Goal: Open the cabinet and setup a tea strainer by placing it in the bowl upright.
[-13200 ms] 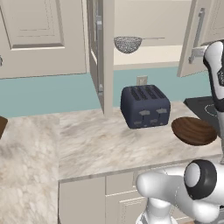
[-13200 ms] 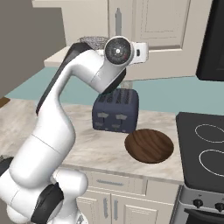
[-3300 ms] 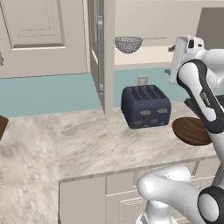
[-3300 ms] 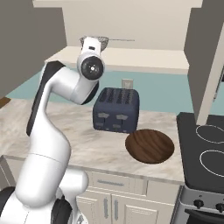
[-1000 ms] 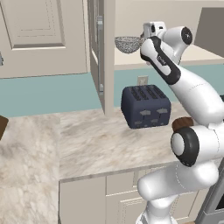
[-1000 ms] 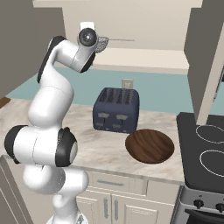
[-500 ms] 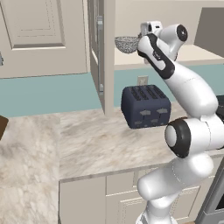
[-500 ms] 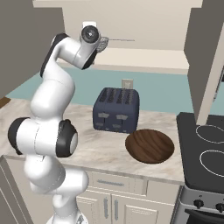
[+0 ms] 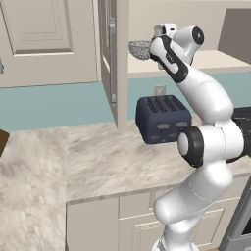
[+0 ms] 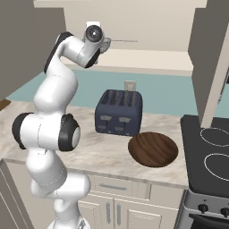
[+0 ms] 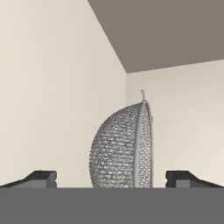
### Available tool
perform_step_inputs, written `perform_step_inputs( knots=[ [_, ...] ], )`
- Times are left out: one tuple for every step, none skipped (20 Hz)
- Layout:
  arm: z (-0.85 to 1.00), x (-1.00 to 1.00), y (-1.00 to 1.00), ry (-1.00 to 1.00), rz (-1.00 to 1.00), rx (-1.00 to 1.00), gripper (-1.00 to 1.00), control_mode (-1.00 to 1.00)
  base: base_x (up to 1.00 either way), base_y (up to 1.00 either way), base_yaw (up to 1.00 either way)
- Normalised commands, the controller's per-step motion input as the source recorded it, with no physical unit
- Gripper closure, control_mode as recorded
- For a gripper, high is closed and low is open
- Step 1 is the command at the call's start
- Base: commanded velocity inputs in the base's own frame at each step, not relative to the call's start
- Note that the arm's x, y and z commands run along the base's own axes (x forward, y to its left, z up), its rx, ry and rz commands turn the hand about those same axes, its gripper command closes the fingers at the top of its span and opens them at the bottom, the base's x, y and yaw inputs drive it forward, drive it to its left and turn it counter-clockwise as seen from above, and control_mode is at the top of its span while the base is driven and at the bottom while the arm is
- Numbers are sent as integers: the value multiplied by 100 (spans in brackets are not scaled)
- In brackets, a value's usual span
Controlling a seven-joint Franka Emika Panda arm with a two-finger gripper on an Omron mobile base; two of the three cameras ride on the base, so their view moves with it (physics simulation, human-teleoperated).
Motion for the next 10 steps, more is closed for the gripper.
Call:
perform_step_inputs(
  knots=[
    [-11, 30, 0, 0, 0, 0, -100, -100, 0, 0, 0],
    [-14, 31, 0, 0, 0, 0, -100, -100, 0, 0, 0],
    [-14, 31, 0, 0, 0, 0, -100, -100, 0, 0, 0],
    [-9, 30, 0, 0, 0, 0, -100, -100, 0, 0, 0],
    [-5, 26, 0, 0, 0, 0, -100, -100, 0, 0, 0],
    [-8, 24, 0, 0, 0, 0, -100, -100, 0, 0, 0],
    [-7, 23, 0, 0, 0, 0, -100, -100, 0, 0, 0],
    [-4, 18, 0, 0, 0, 0, -100, -100, 0, 0, 0],
    [-2, 13, 0, 0, 0, 0, -100, -100, 0, 0, 0],
    [0, 11, 0, 0, 0, 0, -100, -100, 0, 0, 0]
  ],
)
